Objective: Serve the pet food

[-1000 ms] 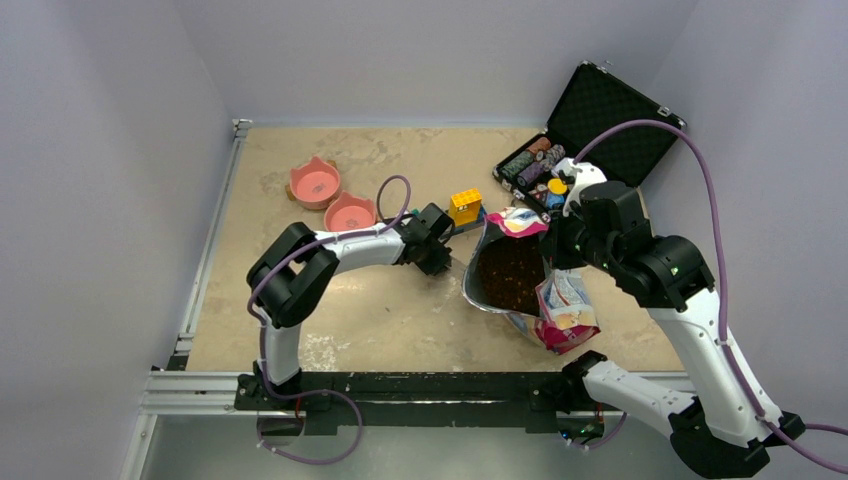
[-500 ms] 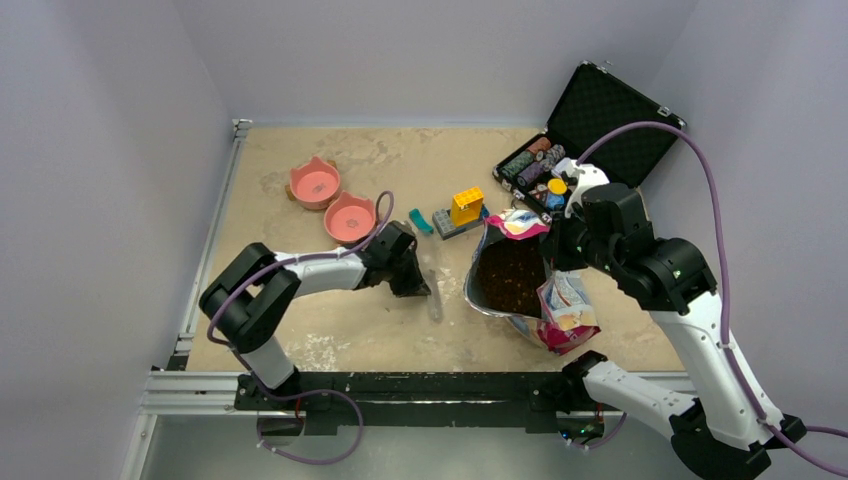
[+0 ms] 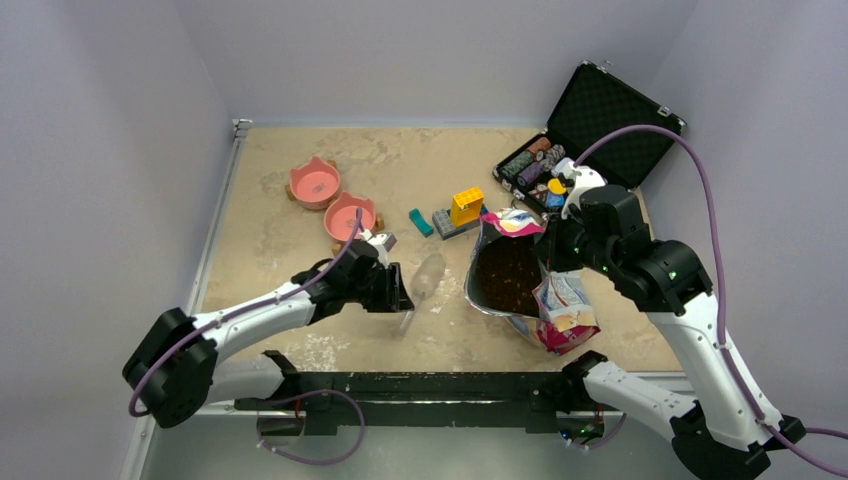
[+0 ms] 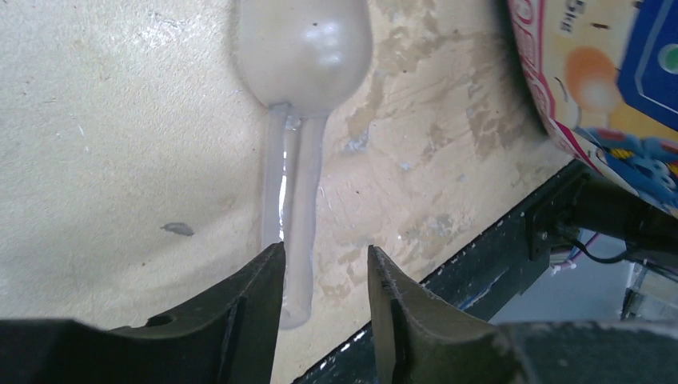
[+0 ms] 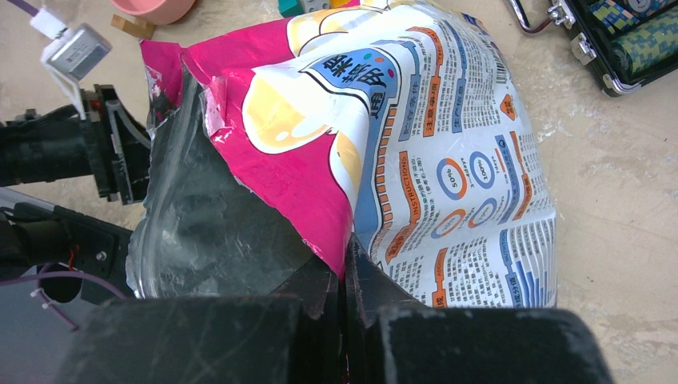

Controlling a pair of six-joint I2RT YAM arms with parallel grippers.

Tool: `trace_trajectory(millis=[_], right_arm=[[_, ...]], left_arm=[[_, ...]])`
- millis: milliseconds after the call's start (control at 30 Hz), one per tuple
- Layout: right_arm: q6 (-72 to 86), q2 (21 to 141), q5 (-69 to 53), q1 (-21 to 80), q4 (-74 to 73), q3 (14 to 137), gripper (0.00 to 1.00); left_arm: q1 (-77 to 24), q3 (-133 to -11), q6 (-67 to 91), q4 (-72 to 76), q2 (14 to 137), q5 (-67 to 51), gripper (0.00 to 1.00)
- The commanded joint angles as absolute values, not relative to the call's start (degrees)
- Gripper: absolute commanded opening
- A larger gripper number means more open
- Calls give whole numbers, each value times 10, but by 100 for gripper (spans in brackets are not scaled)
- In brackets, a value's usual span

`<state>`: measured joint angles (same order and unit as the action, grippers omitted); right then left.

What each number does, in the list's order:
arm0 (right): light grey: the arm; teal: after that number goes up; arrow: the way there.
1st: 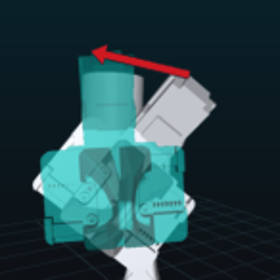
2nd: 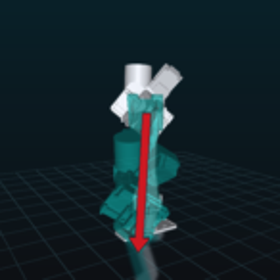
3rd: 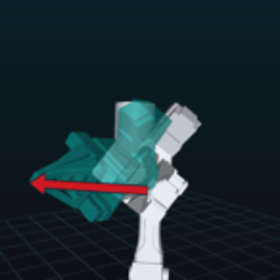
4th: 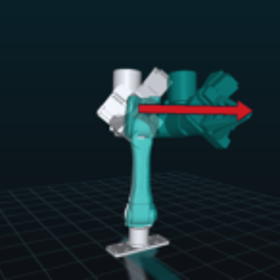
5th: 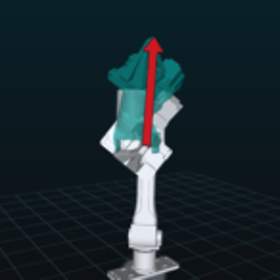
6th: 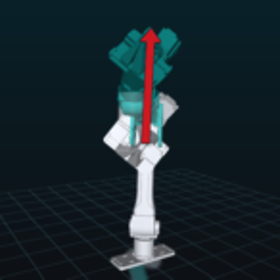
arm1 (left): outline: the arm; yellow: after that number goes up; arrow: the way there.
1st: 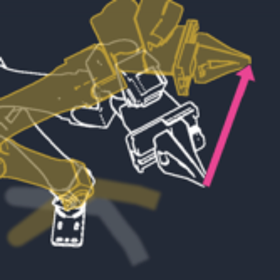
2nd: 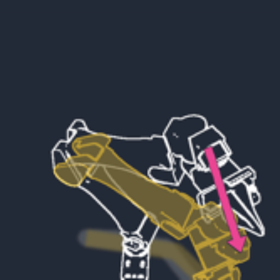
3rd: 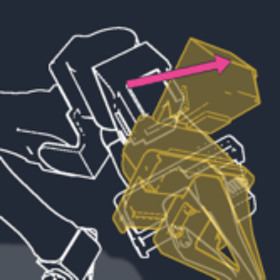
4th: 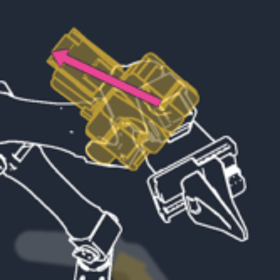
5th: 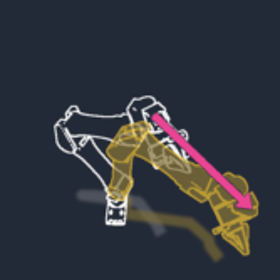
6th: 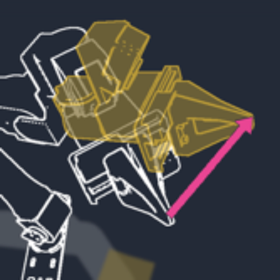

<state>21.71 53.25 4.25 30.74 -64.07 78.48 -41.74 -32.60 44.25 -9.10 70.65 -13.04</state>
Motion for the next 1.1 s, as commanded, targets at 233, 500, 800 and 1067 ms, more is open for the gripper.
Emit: trace_trajectory(millis=[233,500,800,1067], right_arm=[[233,528,11,313,-620,783,0],[233,513,11,313,-623,778,0],[233,504,12,312,-626,781,0],[239,499,5,312,-626,781,0]], left_arm=[[-470,-476,325,-252,743,-20,35],[-475,-549,281,-259,830,-43,35],[-499,-564,290,-260,885,-27,42],[-502,-571,278,-249,938,-31,36]])
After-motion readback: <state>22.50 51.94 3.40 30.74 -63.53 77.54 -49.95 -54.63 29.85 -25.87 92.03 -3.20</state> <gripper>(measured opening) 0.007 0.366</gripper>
